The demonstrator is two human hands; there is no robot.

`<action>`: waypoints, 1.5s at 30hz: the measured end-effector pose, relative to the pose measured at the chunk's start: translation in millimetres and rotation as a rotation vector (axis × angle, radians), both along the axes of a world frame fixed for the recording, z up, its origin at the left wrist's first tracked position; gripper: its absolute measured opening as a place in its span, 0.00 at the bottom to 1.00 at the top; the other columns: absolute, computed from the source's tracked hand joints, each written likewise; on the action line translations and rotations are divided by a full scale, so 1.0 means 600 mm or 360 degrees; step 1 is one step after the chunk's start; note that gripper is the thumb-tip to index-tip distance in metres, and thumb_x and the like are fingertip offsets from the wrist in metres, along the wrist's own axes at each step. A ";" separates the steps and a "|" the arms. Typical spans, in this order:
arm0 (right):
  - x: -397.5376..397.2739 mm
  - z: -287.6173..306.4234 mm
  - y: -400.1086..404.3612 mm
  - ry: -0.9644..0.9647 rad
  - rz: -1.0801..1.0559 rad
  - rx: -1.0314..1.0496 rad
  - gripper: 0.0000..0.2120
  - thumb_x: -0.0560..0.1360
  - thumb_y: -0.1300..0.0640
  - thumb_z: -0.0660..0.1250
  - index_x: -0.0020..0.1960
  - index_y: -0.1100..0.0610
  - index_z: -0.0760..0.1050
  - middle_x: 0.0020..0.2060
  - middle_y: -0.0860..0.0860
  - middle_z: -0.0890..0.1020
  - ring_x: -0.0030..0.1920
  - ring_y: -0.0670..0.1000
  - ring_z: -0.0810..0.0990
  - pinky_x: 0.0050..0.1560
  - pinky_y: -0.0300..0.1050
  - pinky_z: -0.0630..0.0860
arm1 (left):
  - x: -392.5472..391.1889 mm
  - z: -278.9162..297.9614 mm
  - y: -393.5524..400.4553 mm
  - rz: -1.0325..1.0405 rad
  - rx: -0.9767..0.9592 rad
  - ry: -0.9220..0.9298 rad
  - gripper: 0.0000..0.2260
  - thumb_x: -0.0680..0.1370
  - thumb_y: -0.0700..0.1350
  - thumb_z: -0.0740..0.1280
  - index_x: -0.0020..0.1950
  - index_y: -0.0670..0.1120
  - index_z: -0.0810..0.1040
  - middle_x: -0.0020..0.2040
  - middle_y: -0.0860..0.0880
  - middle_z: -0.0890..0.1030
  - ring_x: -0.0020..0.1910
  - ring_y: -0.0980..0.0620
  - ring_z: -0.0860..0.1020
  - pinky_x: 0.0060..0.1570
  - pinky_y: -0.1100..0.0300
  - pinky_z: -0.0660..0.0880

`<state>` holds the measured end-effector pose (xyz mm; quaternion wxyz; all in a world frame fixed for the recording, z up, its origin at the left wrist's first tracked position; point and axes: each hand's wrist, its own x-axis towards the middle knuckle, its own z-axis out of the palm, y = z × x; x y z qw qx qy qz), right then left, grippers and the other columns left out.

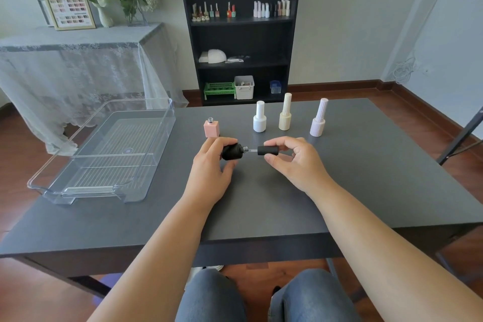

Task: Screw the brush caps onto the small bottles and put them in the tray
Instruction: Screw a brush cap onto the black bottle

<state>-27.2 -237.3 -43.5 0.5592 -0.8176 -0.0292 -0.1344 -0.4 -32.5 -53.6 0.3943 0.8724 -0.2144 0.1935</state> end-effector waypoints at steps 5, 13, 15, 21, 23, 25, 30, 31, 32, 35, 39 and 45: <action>-0.002 0.000 0.005 -0.0040 0.0064 -0.0171 0.16 0.71 0.63 0.74 0.52 0.44 0.80 0.49 0.48 0.72 0.46 0.36 0.81 0.55 0.23 0.70 | -0.003 0.004 -0.007 -0.0196 0.0140 -0.0106 0.15 0.74 0.38 0.71 0.60 0.47 0.77 0.57 0.52 0.77 0.55 0.54 0.76 0.59 0.62 0.74; 0.001 -0.008 0.009 -0.0040 -0.0121 -0.0508 0.13 0.73 0.53 0.72 0.53 0.38 0.79 0.48 0.42 0.70 0.54 0.44 0.58 0.63 0.40 0.63 | -0.005 0.007 -0.005 -0.0241 0.0116 -0.0130 0.17 0.74 0.37 0.72 0.62 0.46 0.78 0.58 0.50 0.77 0.55 0.54 0.76 0.60 0.62 0.74; 0.005 -0.008 0.010 -0.0143 -0.0125 -0.0694 0.08 0.74 0.49 0.70 0.53 0.41 0.80 0.42 0.37 0.74 0.53 0.44 0.60 0.58 0.46 0.57 | -0.006 0.008 -0.005 -0.0238 0.0112 -0.0166 0.17 0.74 0.37 0.72 0.62 0.45 0.78 0.58 0.50 0.78 0.56 0.54 0.76 0.61 0.64 0.73; 0.008 -0.007 0.012 -0.0197 -0.0164 -0.0760 0.11 0.75 0.41 0.65 0.53 0.42 0.81 0.46 0.37 0.77 0.56 0.46 0.63 0.47 0.42 0.51 | -0.009 0.012 -0.006 -0.0230 0.0057 -0.0189 0.17 0.73 0.36 0.73 0.61 0.44 0.79 0.57 0.50 0.78 0.56 0.55 0.76 0.59 0.67 0.73; 0.003 -0.008 0.012 -0.0209 -0.0123 -0.0719 0.15 0.73 0.43 0.68 0.59 0.42 0.77 0.47 0.37 0.77 0.57 0.45 0.63 0.51 0.39 0.53 | -0.008 0.012 -0.007 -0.0243 0.0052 -0.0169 0.17 0.73 0.36 0.73 0.61 0.44 0.79 0.57 0.51 0.78 0.55 0.55 0.76 0.59 0.68 0.73; -0.004 -0.009 0.012 -0.0188 -0.0071 -0.0523 0.18 0.72 0.49 0.72 0.60 0.41 0.73 0.48 0.39 0.76 0.59 0.44 0.63 0.58 0.31 0.60 | -0.009 0.012 -0.007 -0.0257 0.0040 -0.0151 0.17 0.73 0.36 0.73 0.61 0.44 0.79 0.57 0.52 0.77 0.55 0.55 0.76 0.58 0.67 0.73; -0.016 -0.003 0.012 -0.0096 -0.0061 -0.0364 0.18 0.73 0.57 0.71 0.46 0.34 0.71 0.51 0.42 0.69 0.59 0.42 0.70 0.67 0.51 0.70 | -0.012 0.014 -0.007 -0.0261 0.0010 -0.0156 0.17 0.73 0.35 0.72 0.61 0.44 0.79 0.57 0.52 0.77 0.55 0.55 0.76 0.59 0.61 0.75; -0.017 0.000 0.013 -0.0073 -0.0056 -0.0355 0.18 0.73 0.57 0.71 0.46 0.33 0.72 0.52 0.44 0.69 0.58 0.46 0.74 0.67 0.52 0.69 | -0.013 0.015 -0.007 -0.0265 0.0009 -0.0164 0.17 0.73 0.35 0.72 0.61 0.44 0.79 0.57 0.53 0.77 0.55 0.56 0.76 0.59 0.61 0.75; -0.018 0.003 0.013 -0.0047 -0.0049 -0.0334 0.17 0.73 0.55 0.71 0.46 0.32 0.72 0.52 0.45 0.69 0.57 0.50 0.78 0.67 0.53 0.68 | -0.014 0.016 -0.007 -0.0269 0.0003 -0.0171 0.17 0.73 0.35 0.73 0.61 0.44 0.79 0.57 0.53 0.77 0.55 0.56 0.76 0.59 0.61 0.75; -0.016 0.005 0.012 -0.0094 -0.0053 -0.0299 0.12 0.74 0.52 0.71 0.47 0.33 0.75 0.47 0.40 0.72 0.56 0.52 0.78 0.66 0.57 0.67 | -0.016 0.017 -0.007 -0.0283 -0.0029 -0.0184 0.17 0.73 0.34 0.73 0.60 0.43 0.79 0.56 0.50 0.78 0.55 0.53 0.77 0.58 0.59 0.76; -0.013 -0.002 0.011 -0.0316 -0.0105 -0.0503 0.14 0.74 0.50 0.71 0.59 0.44 0.77 0.52 0.36 0.76 0.60 0.50 0.67 0.62 0.28 0.60 | -0.016 0.018 -0.008 -0.0282 -0.0024 -0.0156 0.17 0.73 0.34 0.72 0.61 0.42 0.79 0.56 0.48 0.78 0.56 0.51 0.77 0.59 0.57 0.77; -0.014 -0.006 0.010 -0.0356 -0.0079 -0.0345 0.14 0.72 0.63 0.73 0.52 0.46 0.78 0.49 0.30 0.70 0.59 0.53 0.69 0.59 0.30 0.69 | -0.016 0.018 -0.007 -0.0282 -0.0033 -0.0146 0.17 0.73 0.35 0.73 0.61 0.42 0.79 0.56 0.50 0.78 0.55 0.52 0.77 0.59 0.57 0.77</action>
